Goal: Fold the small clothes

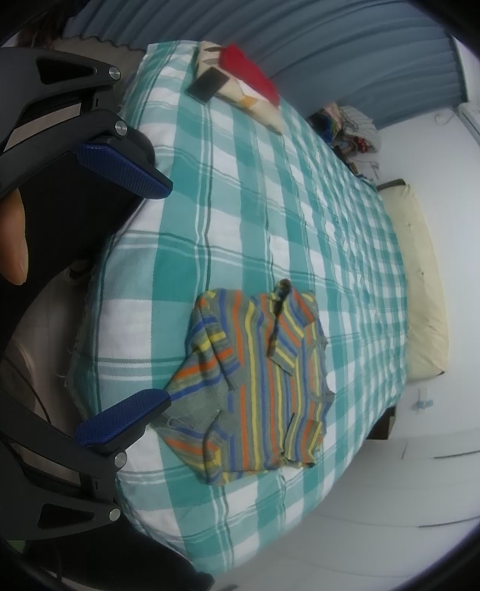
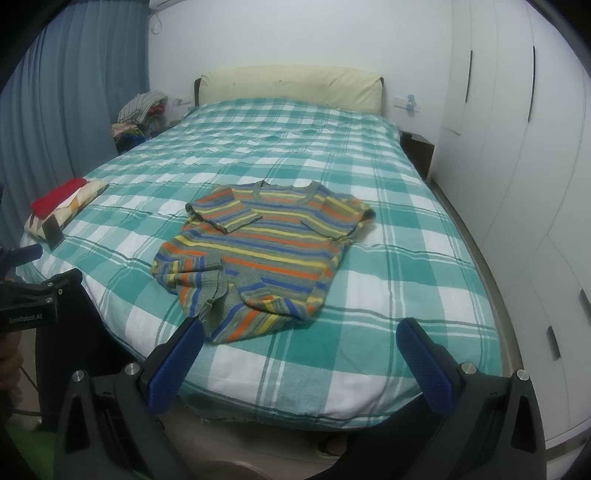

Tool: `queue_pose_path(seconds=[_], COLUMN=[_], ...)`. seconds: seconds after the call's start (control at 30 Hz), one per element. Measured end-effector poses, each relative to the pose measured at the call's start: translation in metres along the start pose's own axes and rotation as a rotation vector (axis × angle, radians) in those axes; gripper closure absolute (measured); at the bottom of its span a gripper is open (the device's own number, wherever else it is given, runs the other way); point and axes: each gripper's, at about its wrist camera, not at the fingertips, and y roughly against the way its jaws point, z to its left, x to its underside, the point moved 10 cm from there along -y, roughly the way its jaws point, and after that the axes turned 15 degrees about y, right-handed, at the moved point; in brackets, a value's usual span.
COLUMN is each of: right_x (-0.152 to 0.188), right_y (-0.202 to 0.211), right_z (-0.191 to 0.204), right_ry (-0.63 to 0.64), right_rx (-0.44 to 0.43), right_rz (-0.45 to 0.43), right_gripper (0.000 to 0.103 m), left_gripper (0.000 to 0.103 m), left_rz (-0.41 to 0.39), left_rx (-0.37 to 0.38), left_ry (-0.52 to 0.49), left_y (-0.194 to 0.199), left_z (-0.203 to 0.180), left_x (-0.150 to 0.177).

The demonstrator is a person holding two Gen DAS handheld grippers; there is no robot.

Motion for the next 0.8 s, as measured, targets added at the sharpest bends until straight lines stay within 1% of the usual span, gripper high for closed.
queue_pose_path(seconds=[0.3, 0.57, 0.8], right_x=[-0.001, -0.002, -0.002], right_y=[-0.003, -0.005, -0.007], right_z=[0.0, 0.0, 0.001], right_ry=[-0.003, -0.001, -0.004], right_rx=[-0.004, -0.012, -0.015], right_rz=[0.003, 0.01, 0.015], right_gripper=[0.0, 0.0, 0.0], left_gripper=[0.0, 0.0, 0.0], left_rz=[0.018, 0.023, 0.057], left_rx=[-0.024, -0.025, -0.015], left_ry=[-0.012, -0.013, -0.013], left_y=[-0.003, -0.006, -0.013], left_z=[-0.006, -0.005, -0.009], left_x=[-0.001, 0.001, 0.005])
